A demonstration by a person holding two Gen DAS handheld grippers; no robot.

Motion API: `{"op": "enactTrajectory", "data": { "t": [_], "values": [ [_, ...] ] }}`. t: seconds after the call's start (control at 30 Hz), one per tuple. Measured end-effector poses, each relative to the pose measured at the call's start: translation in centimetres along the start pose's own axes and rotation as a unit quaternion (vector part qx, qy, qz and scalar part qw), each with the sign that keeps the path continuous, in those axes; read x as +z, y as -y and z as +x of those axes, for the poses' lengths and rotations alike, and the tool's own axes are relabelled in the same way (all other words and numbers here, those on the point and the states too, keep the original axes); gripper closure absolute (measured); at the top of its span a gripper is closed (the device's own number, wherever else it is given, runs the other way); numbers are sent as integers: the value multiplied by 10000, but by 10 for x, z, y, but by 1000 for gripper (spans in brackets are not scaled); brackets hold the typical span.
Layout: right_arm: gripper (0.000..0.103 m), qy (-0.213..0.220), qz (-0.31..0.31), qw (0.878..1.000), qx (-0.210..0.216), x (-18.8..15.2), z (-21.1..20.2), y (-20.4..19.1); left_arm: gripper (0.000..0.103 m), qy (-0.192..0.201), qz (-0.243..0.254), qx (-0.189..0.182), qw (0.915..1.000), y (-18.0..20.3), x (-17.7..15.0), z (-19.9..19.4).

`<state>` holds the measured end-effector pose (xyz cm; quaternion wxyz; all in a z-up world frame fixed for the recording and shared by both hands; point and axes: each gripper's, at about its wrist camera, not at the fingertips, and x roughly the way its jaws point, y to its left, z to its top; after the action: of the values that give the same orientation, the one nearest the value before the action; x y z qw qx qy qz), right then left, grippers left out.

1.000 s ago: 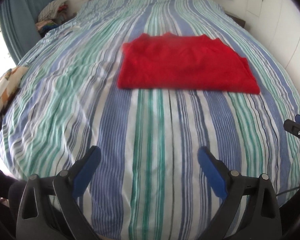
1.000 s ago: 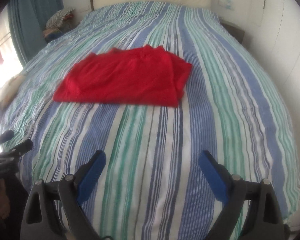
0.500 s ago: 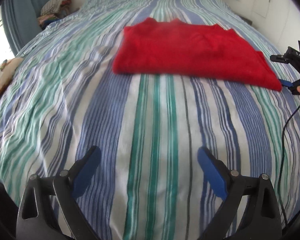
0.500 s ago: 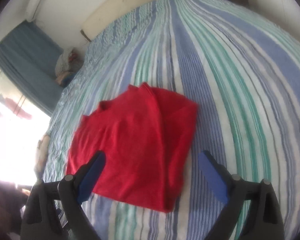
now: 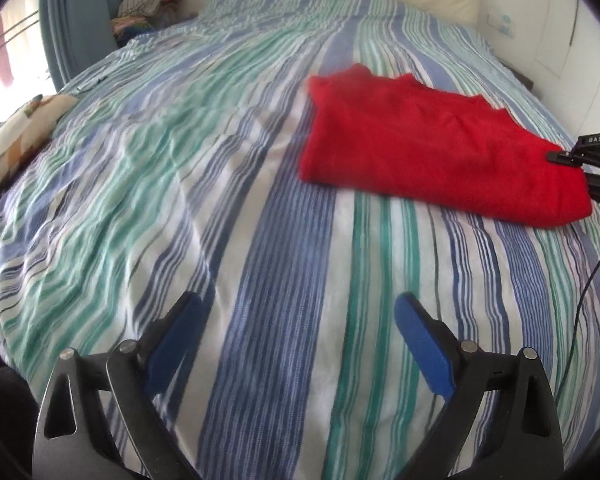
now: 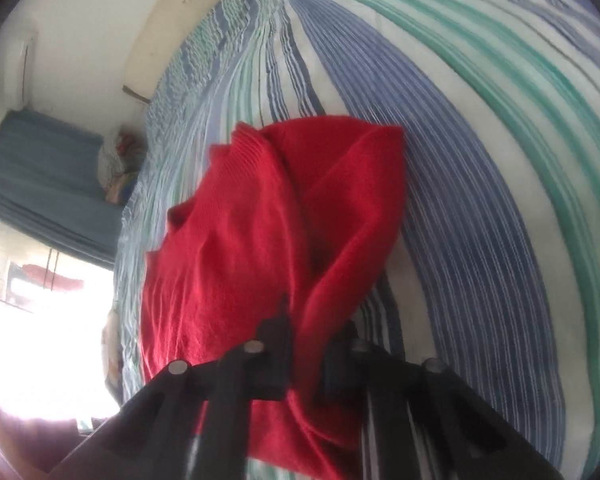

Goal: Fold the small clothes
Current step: 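Grasp one side of the folded sweater with the right gripper and fold it over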

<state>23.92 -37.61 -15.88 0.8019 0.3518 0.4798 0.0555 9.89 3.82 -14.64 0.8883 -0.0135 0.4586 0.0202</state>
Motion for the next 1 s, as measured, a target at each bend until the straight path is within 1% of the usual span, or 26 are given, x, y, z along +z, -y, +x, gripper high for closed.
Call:
{"op": "enactTrajectory", "data": {
  "t": [0.03,0.07,0.13,0.2,0.3,0.4,0.43,0.47,0.5,0.53,0.57,0.6,0.63,0.67,0.7,0.73,0.77,0.8,0.83,0.87,0.9,1.0],
  "values": [
    [92,87,-282,9994,-200,1,-8,-22,6,13,-70,39,10000,-6,3,0],
    [92,133,-579,9977,-312,1,-14,-47,6,18,-154,67,9999,-13,7,1],
    [92,120,-1199,9920,-386,2,-13,-103,6,44,-337,129,9993,-27,13,3],
    [92,-43,-1792,9831,-359,-6,-3,-160,6,114,-532,250,9982,-42,18,2],
    [92,-369,-2426,9691,-266,-28,31,-227,6,188,-745,477,9959,-62,22,1],
    [92,-667,-2832,9560,-371,-53,83,-270,6,153,-830,752,9936,-77,22,3],
    [90,-776,-2878,9539,-351,-61,103,-277,6,132,-866,796,9930,-80,21,4],
    [83,-972,-2788,9553,-147,-68,118,-279,6,119,-912,815,9924,-84,21,5],
    [69,-1244,-2527,9594,157,-75,130,-272,6,107,-967,831,9918,-88,21,5],
    [62,-1486,-2184,9633,476,-77,138,-267,6,97,-1025,844,9911,-92,20,5],
    [60,-1539,-1920,9661,781,-79,140,-265,6,88,-1078,849,9905,-96,21,4],
    [60,-1454,-1802,9668,1077,-78,132,-263,6,84,-1126,849,9900,-99,21,4],
    [59,-1329,-1807,9656,1314,-77,122,-264,6,85,-1167,847,9895,-102,22,3],
    [56,-1184,-1895,9647,1390,-74,109,-264,6,91,-1207,846,9890,-104,22,2],
    [56,-1016,-2037,9648,1313,-71,95,-263,6,98,-1245,837,9886,-106,23,2],
    [55,-868,-2267,9640,1087,-69,83,-263,6,89,-1281,816,9884,-108,23,2],
    [56,-758,-2616,9594,733,-71,74,-263,6,71,-1315,781,9882,-109,24,3],
    [56,-683,-3015,9502,394,-75,68,-265,6,49,-1344,737,9882,-109,24,3],
    [56,-676,-3340,9400,171,-83,68,-264,6,24,-1362,691,9883,-108,25,4],
    [56,-756,-3525,9327,59,-90,72,-262,6,5,-1362,665,9885,-107,25,5],
    [56,-848,-3617,9284,30,-99,80,-260,6,-2,-1343,667,9887,-105,25,5],
    [56,-994,-3835,9181,86,-136,115,-257,6,-4,-1250,731,9895,-100,23,6]
  ]
}}
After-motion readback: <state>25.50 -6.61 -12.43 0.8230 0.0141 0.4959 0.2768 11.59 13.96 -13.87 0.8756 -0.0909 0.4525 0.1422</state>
